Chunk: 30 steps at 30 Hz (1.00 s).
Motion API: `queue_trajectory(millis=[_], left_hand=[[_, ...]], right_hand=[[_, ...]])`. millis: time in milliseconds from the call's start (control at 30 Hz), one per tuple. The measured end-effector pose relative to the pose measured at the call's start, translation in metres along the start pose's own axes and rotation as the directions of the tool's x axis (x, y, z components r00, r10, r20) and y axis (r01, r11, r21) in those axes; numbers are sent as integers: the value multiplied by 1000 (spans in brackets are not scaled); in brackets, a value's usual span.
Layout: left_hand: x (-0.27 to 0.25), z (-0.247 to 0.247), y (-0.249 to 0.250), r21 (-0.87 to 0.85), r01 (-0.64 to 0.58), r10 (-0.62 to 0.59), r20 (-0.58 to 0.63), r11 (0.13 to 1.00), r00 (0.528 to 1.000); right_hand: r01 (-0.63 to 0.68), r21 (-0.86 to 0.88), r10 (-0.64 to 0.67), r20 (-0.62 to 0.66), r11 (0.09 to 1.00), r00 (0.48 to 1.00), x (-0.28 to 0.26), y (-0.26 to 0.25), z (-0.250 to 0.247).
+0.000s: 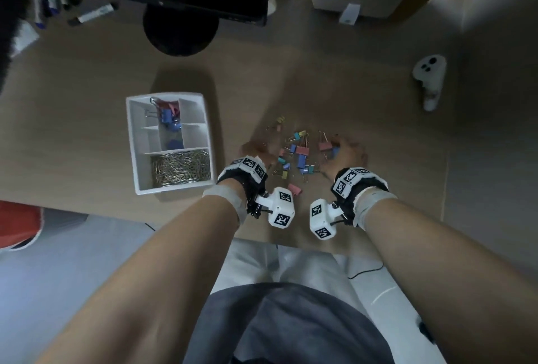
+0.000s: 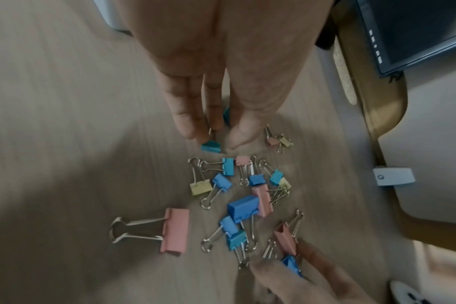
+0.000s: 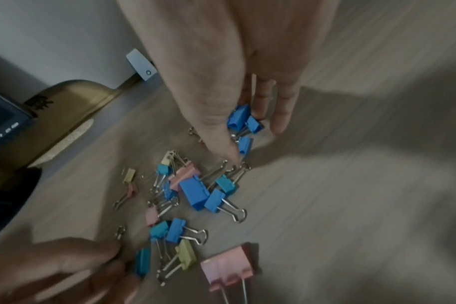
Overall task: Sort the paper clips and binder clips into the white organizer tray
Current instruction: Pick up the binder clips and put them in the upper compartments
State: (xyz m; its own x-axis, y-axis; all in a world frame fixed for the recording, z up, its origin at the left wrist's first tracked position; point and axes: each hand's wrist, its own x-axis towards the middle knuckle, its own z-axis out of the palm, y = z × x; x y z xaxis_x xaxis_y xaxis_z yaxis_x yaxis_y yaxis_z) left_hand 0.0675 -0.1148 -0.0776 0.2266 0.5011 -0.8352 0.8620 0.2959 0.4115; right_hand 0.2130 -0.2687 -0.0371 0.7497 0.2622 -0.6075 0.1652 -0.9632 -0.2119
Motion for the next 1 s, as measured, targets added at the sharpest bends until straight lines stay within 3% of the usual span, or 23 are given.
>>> queue_trajectory(millis=[133,333,467,533,633,700,733,767,867,900,1000], left_hand=[[-6,-4,1,124,7,-15,63,992,998],[-18,-7,9,-163,-17,28,70,986,997],[-33,-9,19,-421,66,-33,86,905,996],[-40,-7,24,-462,53,-25,66,886,997],[-58,-1,31,-543,116,-30,164,832,986],[-70,5,37,-595,124,33,246,794,969],[-72,9,38,-632,123,89,293,765,952],[-75,11,38,-657,122,116,308,744,944],[-79,12,33,-723,178,-9,231,668,973],[-76,11,28,-713,179,-46,202,678,978],[-72,9,16,-700,168,-84,153,694,985]], right_hand=[[66,23,-65,-73,998,995,4,-2,12],[145,76,-142,-43,986,989,7,0,10],[168,172,-159,-61,971,985,3,5,-3],[183,284,-160,-103,941,982,-3,3,-14],[224,512,-297,64,829,953,-13,-11,-28],[221,575,-425,248,788,871,-22,-24,-38],[227,577,-458,294,785,839,-23,-28,-41],[254,567,-470,275,784,839,-23,-31,-44],[320,437,-381,59,841,923,-10,-22,-47],[300,367,-339,43,881,940,-4,-14,-45],[284,141,-304,147,948,941,1,4,-31]])
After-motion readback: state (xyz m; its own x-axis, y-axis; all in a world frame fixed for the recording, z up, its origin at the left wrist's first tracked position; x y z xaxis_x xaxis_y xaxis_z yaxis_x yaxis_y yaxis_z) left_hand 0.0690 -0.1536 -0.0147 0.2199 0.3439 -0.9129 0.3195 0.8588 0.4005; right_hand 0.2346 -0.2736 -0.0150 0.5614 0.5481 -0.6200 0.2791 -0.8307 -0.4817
